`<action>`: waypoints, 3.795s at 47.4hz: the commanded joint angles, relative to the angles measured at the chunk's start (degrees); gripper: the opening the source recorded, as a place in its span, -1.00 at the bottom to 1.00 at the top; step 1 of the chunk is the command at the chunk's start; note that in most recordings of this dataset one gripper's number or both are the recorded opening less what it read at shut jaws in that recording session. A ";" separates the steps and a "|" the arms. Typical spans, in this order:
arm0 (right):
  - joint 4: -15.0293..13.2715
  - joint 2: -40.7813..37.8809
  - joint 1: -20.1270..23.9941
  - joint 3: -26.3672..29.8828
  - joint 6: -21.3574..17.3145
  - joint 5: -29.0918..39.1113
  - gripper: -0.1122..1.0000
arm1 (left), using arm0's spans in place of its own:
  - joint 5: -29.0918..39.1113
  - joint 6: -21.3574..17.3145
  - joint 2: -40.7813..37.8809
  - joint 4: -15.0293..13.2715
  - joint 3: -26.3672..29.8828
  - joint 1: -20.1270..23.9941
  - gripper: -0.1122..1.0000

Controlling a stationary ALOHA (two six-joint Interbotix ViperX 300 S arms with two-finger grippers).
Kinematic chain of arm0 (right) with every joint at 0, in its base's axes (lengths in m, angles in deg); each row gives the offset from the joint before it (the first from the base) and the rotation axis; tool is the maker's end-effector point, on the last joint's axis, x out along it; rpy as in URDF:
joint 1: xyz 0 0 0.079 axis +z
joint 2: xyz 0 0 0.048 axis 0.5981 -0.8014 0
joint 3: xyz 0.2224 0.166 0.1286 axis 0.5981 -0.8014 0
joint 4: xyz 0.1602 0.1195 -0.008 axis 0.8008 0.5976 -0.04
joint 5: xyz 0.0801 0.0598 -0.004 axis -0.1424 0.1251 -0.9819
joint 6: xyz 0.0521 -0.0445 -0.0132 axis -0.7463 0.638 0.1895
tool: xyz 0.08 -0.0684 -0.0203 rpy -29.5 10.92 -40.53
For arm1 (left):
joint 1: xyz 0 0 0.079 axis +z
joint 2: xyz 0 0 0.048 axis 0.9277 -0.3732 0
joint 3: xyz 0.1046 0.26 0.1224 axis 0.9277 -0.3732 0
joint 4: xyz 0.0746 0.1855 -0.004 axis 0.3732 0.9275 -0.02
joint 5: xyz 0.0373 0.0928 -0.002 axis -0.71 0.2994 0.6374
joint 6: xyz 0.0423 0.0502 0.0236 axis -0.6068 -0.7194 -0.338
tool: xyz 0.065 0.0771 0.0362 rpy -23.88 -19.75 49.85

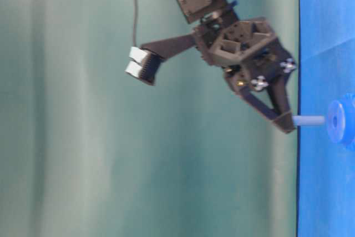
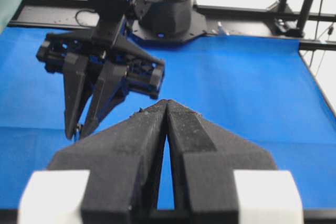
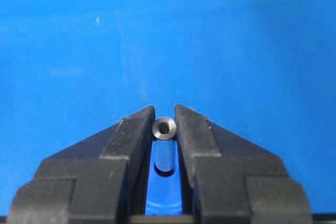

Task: Insert the shaft placed at a random location into the center hole of the small gear at another random location.
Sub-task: 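Align the shaft over the gear's center hole and lower it in, then open the right gripper and raise it away from the gear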

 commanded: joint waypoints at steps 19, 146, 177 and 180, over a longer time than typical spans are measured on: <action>1.41 -1.49 0.09 0.79 0.00 -2.37 -0.73 | -0.18 0.09 -0.26 0.00 0.53 0.00 -0.80; 1.41 6.15 0.70 2.37 0.18 3.87 0.69 | 0.26 0.09 -0.18 0.09 0.62 0.09 -0.80; 1.41 13.18 0.88 -5.45 -0.09 4.22 0.69 | 0.18 0.09 -0.09 0.00 0.62 0.00 -0.80; 1.41 14.94 0.88 -7.29 -0.09 4.22 0.69 | 0.18 0.09 0.18 0.00 0.62 0.00 -0.80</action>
